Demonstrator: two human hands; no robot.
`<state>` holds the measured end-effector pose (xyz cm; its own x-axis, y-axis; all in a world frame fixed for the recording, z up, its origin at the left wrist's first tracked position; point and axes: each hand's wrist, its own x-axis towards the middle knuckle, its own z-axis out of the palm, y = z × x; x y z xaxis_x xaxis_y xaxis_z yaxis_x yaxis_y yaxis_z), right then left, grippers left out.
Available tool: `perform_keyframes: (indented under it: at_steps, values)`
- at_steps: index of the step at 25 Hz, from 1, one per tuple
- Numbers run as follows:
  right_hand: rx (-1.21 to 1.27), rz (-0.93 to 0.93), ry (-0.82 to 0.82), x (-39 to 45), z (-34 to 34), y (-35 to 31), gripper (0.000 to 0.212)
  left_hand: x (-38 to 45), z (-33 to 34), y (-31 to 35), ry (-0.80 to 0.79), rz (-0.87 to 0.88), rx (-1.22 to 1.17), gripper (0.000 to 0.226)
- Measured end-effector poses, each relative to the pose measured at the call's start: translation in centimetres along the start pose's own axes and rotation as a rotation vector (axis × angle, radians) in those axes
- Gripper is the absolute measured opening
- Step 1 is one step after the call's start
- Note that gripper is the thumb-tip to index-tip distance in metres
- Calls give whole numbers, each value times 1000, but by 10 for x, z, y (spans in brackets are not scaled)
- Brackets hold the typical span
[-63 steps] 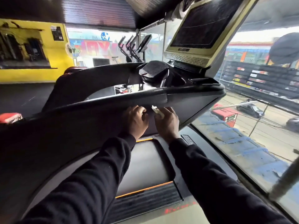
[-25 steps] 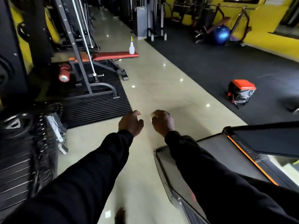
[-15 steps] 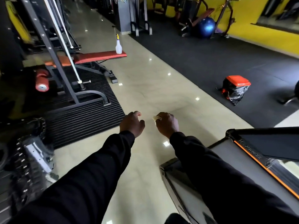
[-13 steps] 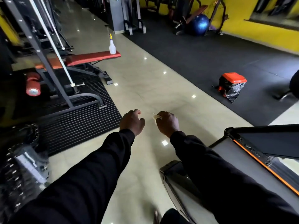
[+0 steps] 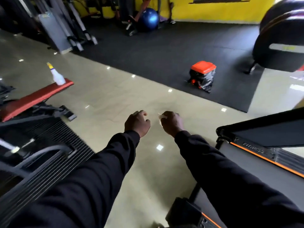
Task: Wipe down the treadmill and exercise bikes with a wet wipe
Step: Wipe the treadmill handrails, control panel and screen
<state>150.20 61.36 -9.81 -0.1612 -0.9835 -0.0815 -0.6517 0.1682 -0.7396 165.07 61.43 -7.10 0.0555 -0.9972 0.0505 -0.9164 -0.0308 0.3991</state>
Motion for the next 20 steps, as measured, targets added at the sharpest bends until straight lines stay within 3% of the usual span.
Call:
perform_keyframes:
  at_steps: [6,14,20]
  values:
    - [-104,257,320,70,-112,95,19,110,84,158,-205,391,-19,37]
    - [-172,657,698,106,-229,224,21,169,210,367,-501,886,-75,39]
    - [-237,994,910,84,-319,256,21,161,247,507,-649,1234,-153,29]
